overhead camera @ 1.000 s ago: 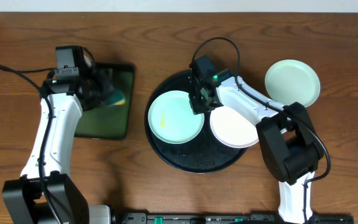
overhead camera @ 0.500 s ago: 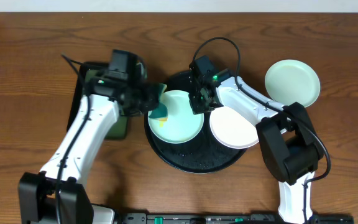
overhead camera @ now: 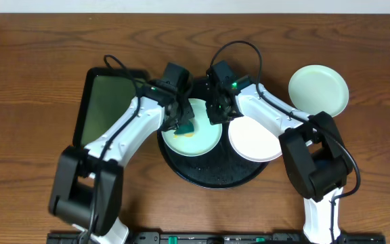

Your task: Clean dirty plates on tray and stack at the side

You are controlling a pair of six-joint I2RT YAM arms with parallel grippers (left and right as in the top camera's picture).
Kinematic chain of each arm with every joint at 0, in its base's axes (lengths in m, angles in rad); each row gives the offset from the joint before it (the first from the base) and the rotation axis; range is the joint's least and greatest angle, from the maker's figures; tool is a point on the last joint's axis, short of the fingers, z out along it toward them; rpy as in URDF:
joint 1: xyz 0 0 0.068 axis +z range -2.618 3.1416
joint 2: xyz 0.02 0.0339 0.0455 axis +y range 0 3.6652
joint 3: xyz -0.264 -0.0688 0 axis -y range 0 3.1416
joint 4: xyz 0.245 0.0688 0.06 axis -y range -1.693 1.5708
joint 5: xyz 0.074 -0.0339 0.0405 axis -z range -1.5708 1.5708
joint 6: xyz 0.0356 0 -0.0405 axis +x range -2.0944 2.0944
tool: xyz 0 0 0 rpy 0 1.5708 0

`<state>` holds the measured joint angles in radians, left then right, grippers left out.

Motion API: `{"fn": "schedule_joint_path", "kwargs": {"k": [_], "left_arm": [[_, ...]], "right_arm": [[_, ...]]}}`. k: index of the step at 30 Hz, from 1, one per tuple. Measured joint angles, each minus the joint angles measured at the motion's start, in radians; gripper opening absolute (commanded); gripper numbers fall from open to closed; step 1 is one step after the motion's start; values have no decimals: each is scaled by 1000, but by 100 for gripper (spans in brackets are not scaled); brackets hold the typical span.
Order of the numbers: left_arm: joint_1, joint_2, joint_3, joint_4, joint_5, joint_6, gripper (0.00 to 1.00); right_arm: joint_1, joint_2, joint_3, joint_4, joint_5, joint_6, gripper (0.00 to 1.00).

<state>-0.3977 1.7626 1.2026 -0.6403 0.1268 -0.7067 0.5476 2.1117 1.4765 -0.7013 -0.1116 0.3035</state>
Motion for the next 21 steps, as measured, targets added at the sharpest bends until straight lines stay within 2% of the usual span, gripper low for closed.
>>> {"fn": "schedule_joint_path", "kwargs": {"k": [9,17,21], "left_arm": [[-3,121,0,33,-24,39,7],[-21,118,9,-98,-264,71,8],[-20,93,9,-116,-306,76,8]], "right_arm": [[0,-3,-6,6,0,0,1],[15,-3,-6,21,-21,1,1],[24,-3,-7,22,-25,4,1]]}}
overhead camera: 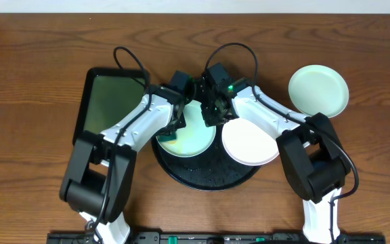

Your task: Clean dirty plates on tray and stack at the side

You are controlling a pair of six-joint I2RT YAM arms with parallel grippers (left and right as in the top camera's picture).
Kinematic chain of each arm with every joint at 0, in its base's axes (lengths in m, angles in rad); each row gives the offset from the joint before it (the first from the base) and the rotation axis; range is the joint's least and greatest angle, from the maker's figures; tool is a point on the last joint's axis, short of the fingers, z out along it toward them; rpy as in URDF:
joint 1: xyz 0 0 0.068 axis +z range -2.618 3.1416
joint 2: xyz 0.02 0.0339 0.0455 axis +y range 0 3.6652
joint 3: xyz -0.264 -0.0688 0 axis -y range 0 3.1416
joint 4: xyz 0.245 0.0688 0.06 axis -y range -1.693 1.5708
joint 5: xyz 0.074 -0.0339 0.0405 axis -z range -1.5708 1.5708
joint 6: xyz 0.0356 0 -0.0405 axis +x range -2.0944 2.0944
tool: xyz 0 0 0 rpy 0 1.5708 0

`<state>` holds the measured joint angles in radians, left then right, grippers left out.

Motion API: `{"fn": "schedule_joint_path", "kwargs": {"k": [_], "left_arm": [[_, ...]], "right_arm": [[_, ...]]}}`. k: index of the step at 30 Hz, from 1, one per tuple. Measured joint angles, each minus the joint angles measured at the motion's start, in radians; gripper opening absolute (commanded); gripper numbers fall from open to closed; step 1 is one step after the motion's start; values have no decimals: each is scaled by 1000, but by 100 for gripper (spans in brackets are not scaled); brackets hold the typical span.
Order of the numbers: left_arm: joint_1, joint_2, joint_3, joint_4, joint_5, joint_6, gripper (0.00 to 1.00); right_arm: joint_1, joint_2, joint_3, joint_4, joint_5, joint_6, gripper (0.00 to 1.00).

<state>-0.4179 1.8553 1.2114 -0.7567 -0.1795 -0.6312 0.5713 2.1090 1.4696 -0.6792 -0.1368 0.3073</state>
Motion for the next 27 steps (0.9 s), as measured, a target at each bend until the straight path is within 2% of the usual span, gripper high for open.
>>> {"fn": "schedule_joint_path", "kwargs": {"k": [4,9,15,22,27], "left_arm": [[10,-40,0,36,79,0,7],[12,-49,-15,134,304,3,7],[-5,-49,-99,256,406,3,7],[-8,-64,-169,325,364,0,8],[-21,-80,-169,232,172,-1,8]], "right_arm": [[0,0,0,0,-2,0,1],[0,0,0,0,-2,0,1],[0,0,-1,0,-2,0,1],[0,0,-1,0,-2,0,1],[0,0,-1,0,-2,0,1]]}}
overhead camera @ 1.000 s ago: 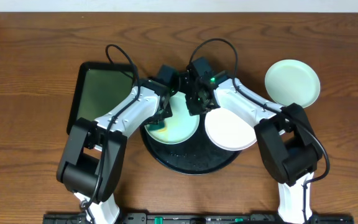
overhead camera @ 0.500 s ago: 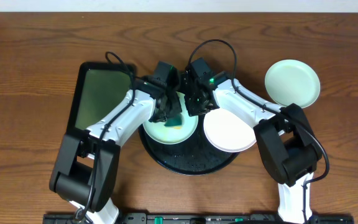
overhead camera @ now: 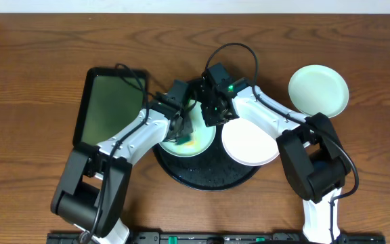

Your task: Clean dirty plates on tray and stack at the side

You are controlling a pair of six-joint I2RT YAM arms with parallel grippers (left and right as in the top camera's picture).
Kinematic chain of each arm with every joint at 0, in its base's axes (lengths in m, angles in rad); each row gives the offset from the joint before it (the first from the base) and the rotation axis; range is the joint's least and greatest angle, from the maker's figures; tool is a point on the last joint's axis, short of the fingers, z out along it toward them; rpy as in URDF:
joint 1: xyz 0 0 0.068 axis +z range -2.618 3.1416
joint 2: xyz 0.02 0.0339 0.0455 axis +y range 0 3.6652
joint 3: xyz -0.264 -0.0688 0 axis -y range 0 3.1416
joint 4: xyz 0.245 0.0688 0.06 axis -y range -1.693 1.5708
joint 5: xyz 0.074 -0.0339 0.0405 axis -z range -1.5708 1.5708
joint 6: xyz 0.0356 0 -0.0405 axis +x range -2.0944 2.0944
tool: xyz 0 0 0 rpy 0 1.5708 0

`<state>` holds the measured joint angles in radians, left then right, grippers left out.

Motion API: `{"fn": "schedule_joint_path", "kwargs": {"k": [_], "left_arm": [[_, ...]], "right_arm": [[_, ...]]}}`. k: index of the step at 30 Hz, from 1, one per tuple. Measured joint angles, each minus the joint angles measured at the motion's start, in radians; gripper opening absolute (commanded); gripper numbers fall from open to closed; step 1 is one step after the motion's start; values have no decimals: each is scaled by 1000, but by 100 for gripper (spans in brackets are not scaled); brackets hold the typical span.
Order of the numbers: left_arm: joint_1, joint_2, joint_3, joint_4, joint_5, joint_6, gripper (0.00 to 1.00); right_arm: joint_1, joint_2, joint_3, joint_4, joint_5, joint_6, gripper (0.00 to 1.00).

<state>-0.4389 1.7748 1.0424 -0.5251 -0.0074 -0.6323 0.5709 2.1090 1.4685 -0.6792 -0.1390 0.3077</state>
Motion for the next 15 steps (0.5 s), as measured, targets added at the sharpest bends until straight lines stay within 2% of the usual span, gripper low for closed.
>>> {"fn": "schedule_joint_path", "kwargs": {"k": [4,7,15], "left_arm": [[5,-4,5,-98,-174,1,7],[4,-4,10,-119,-243,1,7],[13,-61,14,-100,-248,1,7]], "right_arm": [[0,0,-1,1,-2,0,1],[0,0,-3,4,-10,1,1],[0,0,-4,5,-20,4,1]]}}
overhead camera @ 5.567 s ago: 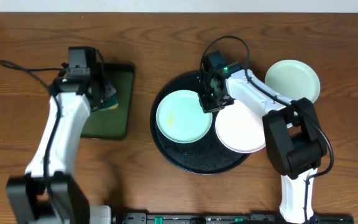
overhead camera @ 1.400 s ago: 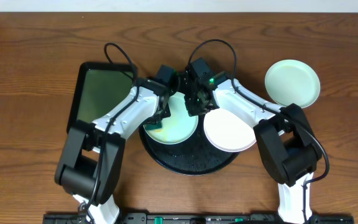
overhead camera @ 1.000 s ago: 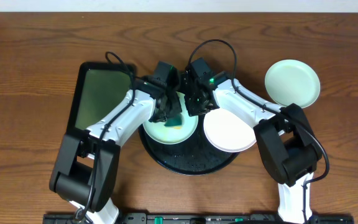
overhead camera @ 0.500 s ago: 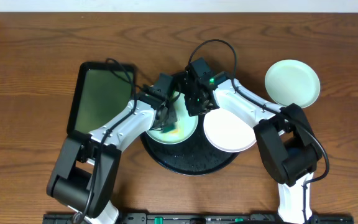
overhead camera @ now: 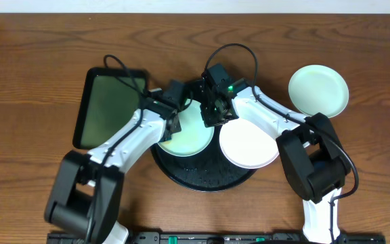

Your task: Clean dirty plates on tray and stack at the side

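A pale green plate [overhead camera: 189,137] lies on the round black tray [overhead camera: 202,175]. My left gripper [overhead camera: 172,126] is pressed down on the plate's upper left part. It appears shut on a sponge, which is almost wholly hidden beneath it. My right gripper [overhead camera: 212,116] sits at the plate's far right rim and looks shut on it. A white plate [overhead camera: 250,144] rests on the tray's right side, overhanging its edge. Another pale green plate [overhead camera: 319,90] lies alone on the table at the far right.
A dark green rectangular tray [overhead camera: 105,108] lies on the table to the left, close to my left arm. Both arms cross over the black tray's far half. Cables loop above both wrists.
My left gripper has moved from the green plate's lower middle to its upper left part. The teal and yellow sponge that showed then is now covered. The right gripper stays on the rim.
At first the left gripper held the sponge on the green plate's middle, with the right gripper at the rim. Then it was at the plate's left edge, and the tray sat slightly further left. Later the sponge was at the lower middle, now upper left.
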You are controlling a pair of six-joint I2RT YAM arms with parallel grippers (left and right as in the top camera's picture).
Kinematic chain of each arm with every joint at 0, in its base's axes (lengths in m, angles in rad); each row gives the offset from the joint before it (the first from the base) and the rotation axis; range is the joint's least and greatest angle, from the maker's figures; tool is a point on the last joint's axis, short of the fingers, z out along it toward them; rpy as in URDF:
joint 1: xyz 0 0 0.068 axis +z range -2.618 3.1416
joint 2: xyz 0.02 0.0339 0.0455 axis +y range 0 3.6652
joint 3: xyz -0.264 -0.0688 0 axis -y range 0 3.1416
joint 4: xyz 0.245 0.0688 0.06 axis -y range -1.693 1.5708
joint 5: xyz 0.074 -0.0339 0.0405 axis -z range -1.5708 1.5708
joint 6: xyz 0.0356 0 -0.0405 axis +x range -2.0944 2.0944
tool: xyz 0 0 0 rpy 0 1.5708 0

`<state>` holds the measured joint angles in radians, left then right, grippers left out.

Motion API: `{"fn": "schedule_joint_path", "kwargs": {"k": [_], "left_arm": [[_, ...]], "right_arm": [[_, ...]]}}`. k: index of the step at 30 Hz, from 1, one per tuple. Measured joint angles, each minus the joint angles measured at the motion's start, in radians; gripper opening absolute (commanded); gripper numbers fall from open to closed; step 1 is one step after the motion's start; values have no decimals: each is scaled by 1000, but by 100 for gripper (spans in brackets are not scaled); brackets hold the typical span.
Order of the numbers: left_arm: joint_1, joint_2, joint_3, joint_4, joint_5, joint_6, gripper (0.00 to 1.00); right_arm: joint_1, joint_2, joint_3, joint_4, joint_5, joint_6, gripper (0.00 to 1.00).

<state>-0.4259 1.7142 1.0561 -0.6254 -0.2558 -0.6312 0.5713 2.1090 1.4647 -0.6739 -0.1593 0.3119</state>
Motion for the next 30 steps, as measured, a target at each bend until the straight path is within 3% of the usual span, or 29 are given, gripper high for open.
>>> {"fn": "schedule_joint_path", "kwargs": {"k": [10,15,21,30], "left_arm": [[12,-33,-1,160,373,0,7],[12,39,-1,166,437,0,7],[0,87,10,127,335,0,7],[-8,78,21,-35,-25,0,7]], "right_arm": [[0,0,0,0,0,0,1],[0,0,0,0,0,0,1],[0,0,0,0,0,0,1],[0,0,-1,1,0,0,1]]}}
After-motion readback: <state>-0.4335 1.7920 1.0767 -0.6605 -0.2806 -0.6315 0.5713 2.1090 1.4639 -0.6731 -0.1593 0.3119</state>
